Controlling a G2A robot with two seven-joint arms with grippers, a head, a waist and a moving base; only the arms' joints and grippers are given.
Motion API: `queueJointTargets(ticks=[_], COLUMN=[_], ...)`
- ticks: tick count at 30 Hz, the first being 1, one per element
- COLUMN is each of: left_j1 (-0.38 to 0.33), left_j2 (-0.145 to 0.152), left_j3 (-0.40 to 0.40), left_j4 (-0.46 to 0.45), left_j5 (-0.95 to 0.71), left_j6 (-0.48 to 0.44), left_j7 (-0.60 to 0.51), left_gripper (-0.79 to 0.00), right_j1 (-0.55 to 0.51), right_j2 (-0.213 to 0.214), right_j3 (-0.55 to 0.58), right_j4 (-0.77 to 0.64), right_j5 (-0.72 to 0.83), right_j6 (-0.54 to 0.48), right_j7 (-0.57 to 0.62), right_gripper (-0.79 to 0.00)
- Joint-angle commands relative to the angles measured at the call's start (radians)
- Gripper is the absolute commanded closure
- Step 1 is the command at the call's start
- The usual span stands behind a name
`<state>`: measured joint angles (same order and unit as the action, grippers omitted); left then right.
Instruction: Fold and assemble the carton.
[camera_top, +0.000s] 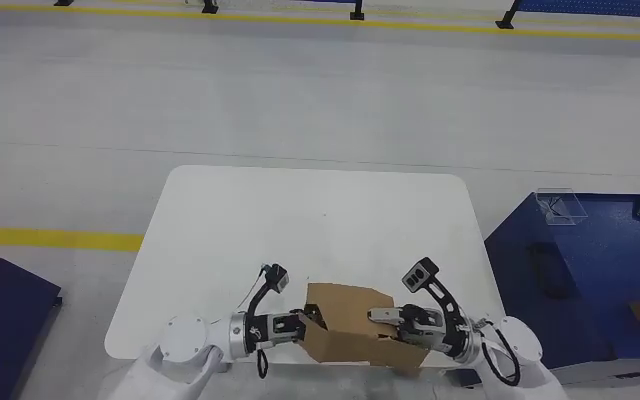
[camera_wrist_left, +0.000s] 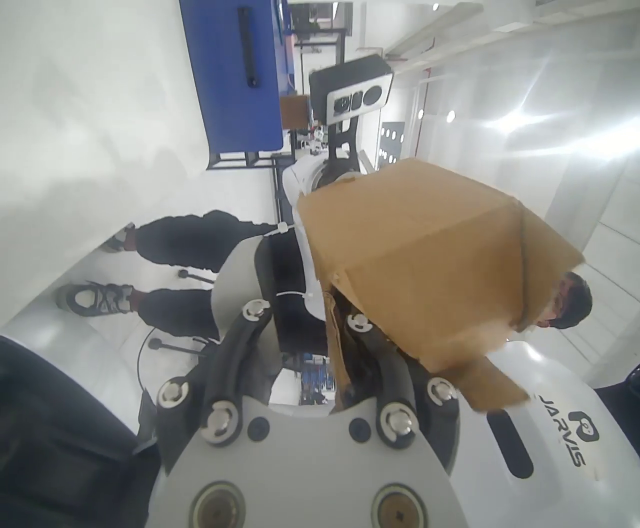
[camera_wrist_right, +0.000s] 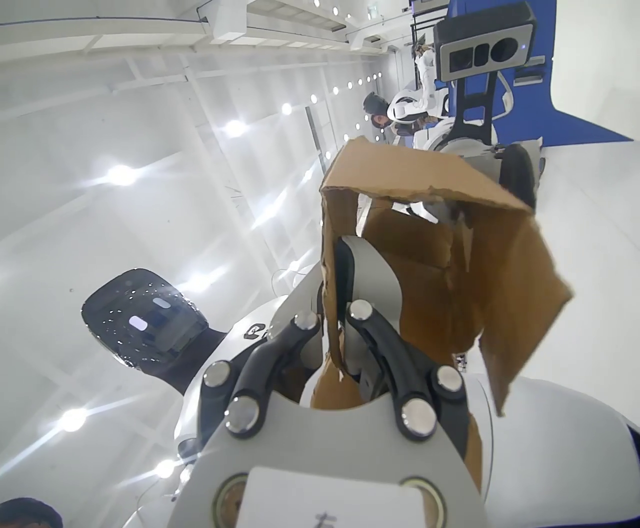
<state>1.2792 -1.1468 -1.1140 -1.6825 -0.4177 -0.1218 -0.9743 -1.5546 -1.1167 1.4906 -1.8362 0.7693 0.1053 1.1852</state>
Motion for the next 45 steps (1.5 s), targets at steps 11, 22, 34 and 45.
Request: queueJointTargets(ticks=[11, 22, 34, 45], left_j1=[0.079, 0.193, 0.216, 0.169], left_j2=[0.014, 0.027, 0.019, 0.012], left_j3=[-0.176, -0.284, -0.164, -0.090], left_j4=[-0.039, -0.191, -0.258, -0.240], left_j5=[-0.102, -0.006, 0.325, 0.396], left_j6=[-0.092, -0.176, -0.162, -0.121], left_j7=[0.183, 0.242, 0.362, 0.363], left_gripper=[-0.785, -0.785, -0.785, -0.785], right_j1=[0.002, 0.022, 0.006, -0.001], right_j2=[0.000, -0.005, -0.004, 0.001], right_j3=[0.009, 0.067, 0.061, 0.042], right_j4=[0.002, 0.001, 0.005, 0.007], right_j5=[0.026, -0.116, -0.107, -0.125], right_j6=[-0.023, -0.494, -0.671, -0.680], right_j7=[-0.013, -0.086, -0.021, -0.001], right_gripper=[0.000, 0.000, 0.000, 0.000])
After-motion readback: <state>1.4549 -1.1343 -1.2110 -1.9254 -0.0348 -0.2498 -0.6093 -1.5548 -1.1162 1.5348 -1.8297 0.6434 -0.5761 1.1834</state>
